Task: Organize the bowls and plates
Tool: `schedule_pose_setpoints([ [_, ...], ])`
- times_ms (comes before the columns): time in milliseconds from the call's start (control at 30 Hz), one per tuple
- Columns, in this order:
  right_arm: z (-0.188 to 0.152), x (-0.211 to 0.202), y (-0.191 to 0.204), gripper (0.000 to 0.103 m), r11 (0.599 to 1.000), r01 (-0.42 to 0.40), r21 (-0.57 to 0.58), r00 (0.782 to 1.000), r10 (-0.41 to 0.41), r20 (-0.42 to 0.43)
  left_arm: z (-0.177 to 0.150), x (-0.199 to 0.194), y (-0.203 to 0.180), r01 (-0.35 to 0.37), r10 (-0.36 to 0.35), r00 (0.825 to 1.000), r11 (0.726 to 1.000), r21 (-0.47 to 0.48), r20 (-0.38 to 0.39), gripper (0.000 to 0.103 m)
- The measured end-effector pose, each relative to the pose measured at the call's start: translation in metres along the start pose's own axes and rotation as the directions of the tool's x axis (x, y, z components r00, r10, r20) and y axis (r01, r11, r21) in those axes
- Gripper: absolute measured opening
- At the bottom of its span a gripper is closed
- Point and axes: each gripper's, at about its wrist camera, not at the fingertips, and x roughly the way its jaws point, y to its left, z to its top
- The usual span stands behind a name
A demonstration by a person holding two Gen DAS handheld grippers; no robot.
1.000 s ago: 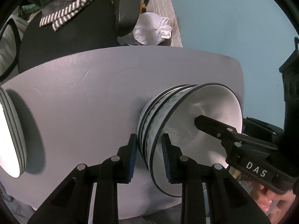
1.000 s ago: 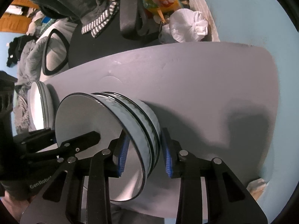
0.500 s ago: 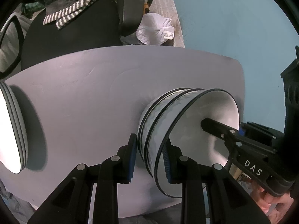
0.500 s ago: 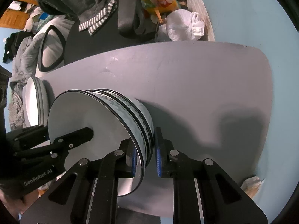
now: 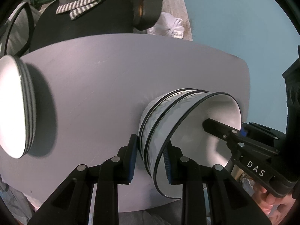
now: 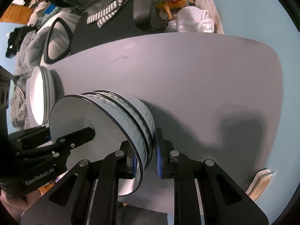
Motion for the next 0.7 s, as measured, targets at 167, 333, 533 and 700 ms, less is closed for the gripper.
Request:
schedule_pose_setpoints([
  [167,-0.001,0.004,0.023,0.016,0.999,0.008,-0.035,1.0,-0.008,-0.005,-0.011,-0.007,0.02,0.004,-0.003,1.0,1.0,-0.03,0.013,0.025],
  [333,0.0,0.008,0.043,0.016,0.998,0.014,-0.062,1.0,-0.015,-0.011,-0.021,-0.016,0.04,0.01,-0.008,0.999,0.998,-0.058,0.034,0.025],
  [533,0.0,0.011,0.066,0.016,0.995,0.025,-0.094,1.0,-0.026,-0.011,-0.037,-0.031,0.066,0.021,-0.016,0.998,0.996,-0.092,0.061,0.025],
  [700,0.001,0.009,0.089,0.016,0.992,0.037,-0.119,0.999,-0.038,-0.006,-0.047,-0.047,0.083,0.025,-0.016,0.996,0.994,-0.103,0.084,0.025],
])
